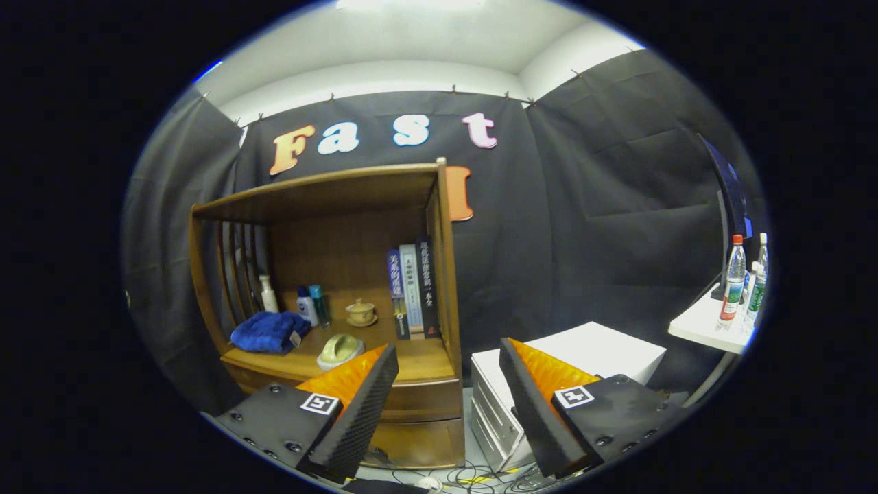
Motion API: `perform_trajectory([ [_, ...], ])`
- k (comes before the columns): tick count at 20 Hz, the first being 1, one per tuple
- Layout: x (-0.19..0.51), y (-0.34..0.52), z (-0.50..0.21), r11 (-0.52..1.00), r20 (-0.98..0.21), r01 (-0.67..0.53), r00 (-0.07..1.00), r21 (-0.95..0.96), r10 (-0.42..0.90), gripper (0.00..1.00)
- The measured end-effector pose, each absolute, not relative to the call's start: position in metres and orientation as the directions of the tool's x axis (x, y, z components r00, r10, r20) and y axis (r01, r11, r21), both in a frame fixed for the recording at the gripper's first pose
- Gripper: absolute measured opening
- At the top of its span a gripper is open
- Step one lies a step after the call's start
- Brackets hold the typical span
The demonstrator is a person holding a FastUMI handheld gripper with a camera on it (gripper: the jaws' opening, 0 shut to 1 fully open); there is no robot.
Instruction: Pull open the drawer, take out the items inside it, and place them on the countertop above the cabinet.
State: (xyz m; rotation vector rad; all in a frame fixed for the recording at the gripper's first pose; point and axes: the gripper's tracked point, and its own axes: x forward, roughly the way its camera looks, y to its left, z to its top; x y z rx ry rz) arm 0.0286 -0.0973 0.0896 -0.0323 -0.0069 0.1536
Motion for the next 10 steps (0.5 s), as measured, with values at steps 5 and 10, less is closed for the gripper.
perform_trajectory([
  [5,0.027,-0.114,0.093,0.989,0.001,-0.148,0.989,-0.029,0.148,0.98],
  [10,0.027,-0.123,0.094,0.991,-0.005,-0.134,0.991,-0.017,0.134,0.98],
])
